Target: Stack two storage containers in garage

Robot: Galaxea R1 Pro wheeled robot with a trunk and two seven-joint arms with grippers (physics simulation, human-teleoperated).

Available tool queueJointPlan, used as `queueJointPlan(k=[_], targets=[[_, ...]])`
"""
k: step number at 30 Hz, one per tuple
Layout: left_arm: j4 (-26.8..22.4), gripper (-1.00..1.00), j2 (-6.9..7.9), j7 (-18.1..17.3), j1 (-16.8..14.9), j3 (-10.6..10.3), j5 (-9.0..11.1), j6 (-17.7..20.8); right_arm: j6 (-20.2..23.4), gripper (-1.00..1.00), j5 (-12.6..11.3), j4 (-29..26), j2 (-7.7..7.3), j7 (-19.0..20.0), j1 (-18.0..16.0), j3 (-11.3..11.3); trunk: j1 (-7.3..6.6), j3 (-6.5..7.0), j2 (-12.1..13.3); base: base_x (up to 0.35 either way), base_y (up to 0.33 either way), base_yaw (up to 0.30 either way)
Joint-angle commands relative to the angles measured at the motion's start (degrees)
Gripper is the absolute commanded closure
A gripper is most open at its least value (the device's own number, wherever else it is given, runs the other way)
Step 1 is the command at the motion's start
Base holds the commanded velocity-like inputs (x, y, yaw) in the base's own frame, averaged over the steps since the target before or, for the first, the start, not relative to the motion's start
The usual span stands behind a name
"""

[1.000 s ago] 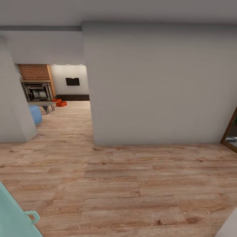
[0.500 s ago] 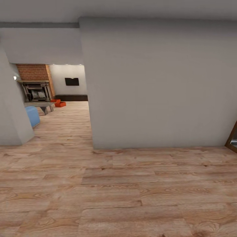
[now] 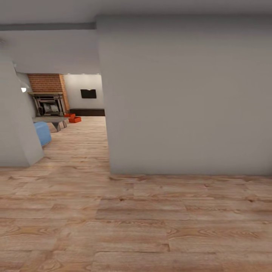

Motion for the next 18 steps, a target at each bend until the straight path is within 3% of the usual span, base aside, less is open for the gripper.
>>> queueJointPlan(k=[1, 18], targets=[[0.1, -1.00, -0.03, 0.4, 0.0, -0.5, 0.1, -0.2, 0.0, -1.00, 0.3, -0.1, -0.03, -0.6, 0.1, 0.4, 0.05, 0.02, 0.0, 0.325, 0.000, 0.244], [0.1, -1.00, -0.04, 0.4, 0.0, -0.5, 0.1, -0.1, 0.0, -1.00, 0.3, -0.1, -0.03, -0.6, 0.1, 0.4, 0.05, 0.02, 0.0, 0.325, 0.000, 0.226]])
